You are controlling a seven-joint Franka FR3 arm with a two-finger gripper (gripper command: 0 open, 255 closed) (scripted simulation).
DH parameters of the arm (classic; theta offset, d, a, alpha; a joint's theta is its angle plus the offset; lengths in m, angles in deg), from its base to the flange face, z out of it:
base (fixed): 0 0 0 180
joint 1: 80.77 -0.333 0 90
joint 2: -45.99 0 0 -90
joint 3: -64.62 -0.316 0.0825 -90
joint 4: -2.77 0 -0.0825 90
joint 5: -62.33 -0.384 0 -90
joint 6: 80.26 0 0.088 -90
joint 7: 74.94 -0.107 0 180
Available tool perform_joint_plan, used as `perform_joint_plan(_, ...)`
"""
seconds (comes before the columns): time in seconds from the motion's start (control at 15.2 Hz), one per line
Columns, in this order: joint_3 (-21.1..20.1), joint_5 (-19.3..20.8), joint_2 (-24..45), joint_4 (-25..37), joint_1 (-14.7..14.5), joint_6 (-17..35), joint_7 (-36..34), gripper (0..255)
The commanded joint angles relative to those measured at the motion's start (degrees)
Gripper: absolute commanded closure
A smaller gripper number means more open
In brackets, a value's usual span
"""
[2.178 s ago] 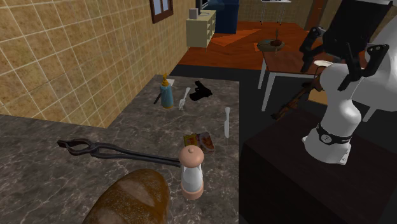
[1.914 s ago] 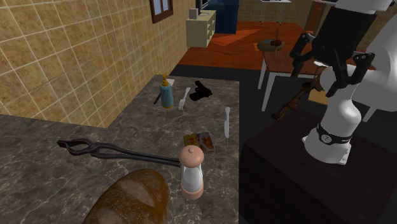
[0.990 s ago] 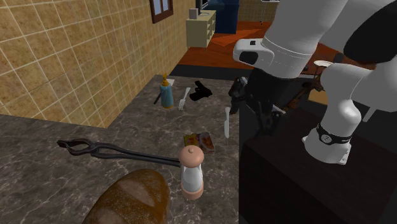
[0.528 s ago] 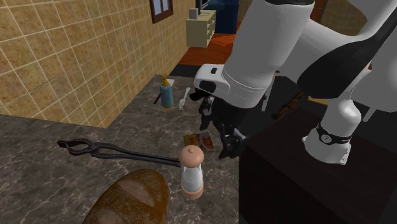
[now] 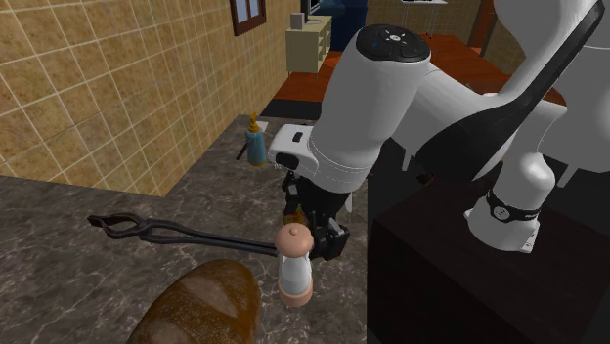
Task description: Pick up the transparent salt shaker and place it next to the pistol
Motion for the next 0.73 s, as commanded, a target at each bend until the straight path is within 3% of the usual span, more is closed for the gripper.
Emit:
perform_joint_plan(0.0,0.2,0.2,1.1,-0.2,0.2,1.3,-0.1,0)
perform_joint_plan(0.59,0.3,0.4,1.8,-0.4,0.3,2.3,-0.2,0)
perform_joint_plan(0.66,0.3,0.4,1.8,-0.4,0.3,2.3,-0.2,255)
